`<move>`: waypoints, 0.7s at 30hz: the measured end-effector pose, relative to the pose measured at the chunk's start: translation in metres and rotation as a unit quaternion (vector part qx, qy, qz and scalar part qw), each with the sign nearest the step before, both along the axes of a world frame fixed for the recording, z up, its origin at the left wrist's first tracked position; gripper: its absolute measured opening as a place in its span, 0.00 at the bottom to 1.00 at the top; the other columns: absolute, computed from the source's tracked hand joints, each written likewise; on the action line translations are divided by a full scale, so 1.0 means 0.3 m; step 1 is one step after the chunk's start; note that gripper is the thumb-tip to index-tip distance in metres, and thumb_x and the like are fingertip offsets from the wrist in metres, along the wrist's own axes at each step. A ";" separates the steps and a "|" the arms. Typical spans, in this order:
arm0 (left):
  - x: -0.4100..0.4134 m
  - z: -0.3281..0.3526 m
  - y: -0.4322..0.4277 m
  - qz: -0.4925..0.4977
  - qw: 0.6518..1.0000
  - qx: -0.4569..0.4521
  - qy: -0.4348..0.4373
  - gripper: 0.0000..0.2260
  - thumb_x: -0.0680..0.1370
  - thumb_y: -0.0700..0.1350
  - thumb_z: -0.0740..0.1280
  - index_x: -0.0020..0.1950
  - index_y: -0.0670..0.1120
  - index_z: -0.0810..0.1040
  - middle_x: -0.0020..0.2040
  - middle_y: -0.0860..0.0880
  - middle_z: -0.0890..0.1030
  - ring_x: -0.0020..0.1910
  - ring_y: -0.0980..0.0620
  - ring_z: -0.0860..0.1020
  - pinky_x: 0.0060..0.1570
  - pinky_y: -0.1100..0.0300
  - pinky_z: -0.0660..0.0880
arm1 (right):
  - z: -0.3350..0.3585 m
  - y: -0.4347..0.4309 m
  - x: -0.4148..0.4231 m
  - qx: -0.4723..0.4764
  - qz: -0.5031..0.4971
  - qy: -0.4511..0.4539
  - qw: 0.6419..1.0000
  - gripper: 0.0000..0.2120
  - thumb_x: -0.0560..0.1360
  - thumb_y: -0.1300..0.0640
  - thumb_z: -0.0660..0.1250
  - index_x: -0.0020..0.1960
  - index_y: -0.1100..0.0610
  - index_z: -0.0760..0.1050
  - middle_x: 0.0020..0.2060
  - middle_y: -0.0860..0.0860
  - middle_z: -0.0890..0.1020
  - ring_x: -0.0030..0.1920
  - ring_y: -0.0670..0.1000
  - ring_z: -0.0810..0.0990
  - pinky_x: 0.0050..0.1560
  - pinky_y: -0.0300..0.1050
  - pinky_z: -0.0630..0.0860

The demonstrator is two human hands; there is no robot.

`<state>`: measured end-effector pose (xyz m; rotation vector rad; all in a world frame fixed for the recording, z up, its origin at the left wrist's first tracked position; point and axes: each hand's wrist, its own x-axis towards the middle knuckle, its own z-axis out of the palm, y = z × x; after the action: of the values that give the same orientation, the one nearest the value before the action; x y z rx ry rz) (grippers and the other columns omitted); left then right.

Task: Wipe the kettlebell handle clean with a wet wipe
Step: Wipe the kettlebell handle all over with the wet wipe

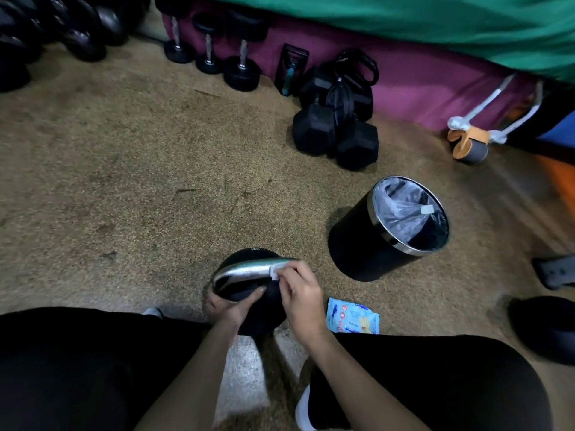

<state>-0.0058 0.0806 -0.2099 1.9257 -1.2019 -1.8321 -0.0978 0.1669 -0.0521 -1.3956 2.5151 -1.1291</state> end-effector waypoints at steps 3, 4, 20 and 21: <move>0.002 -0.059 -0.007 0.002 1.000 0.001 0.008 0.75 0.37 0.75 0.84 0.82 0.55 0.65 0.79 0.43 0.74 0.76 0.40 0.76 0.72 0.39 0.77 | 0.006 0.000 -0.008 0.004 -0.016 0.001 1.000 0.08 0.74 0.64 0.62 0.47 0.59 0.80 0.45 0.51 0.78 0.46 0.49 0.78 0.50 0.36 0.73; 0.001 -0.106 -0.010 0.007 1.000 0.000 0.010 0.77 0.34 0.77 0.82 0.81 0.56 0.65 0.78 0.44 0.75 0.75 0.40 0.77 0.71 0.39 0.78 | 0.006 0.000 -0.003 0.013 -0.012 0.005 1.000 0.09 0.74 0.61 0.61 0.47 0.60 0.80 0.45 0.51 0.79 0.46 0.49 0.78 0.50 0.37 0.74; 0.007 -0.019 -0.008 -0.002 1.000 -0.009 0.018 0.76 0.38 0.72 0.83 0.84 0.50 0.63 0.81 0.43 0.71 0.80 0.41 0.71 0.77 0.41 0.72 | 0.070 -0.069 -0.042 0.122 0.025 0.022 0.992 0.15 0.73 0.58 0.58 0.46 0.61 0.82 0.43 0.54 0.82 0.44 0.55 0.79 0.46 0.39 0.70; 0.008 -0.028 -0.009 -0.001 1.000 -0.010 0.019 0.79 0.35 0.75 0.82 0.84 0.51 0.64 0.81 0.43 0.71 0.80 0.42 0.71 0.78 0.41 0.72 | 0.072 -0.086 -0.059 0.145 0.021 0.009 0.989 0.12 0.74 0.60 0.60 0.46 0.62 0.82 0.43 0.54 0.82 0.45 0.55 0.79 0.47 0.40 0.71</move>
<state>-0.0035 0.0778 -0.2184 1.8695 -1.2076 -1.8422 -0.1156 0.1411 -0.0305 -1.3769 2.5200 -0.7096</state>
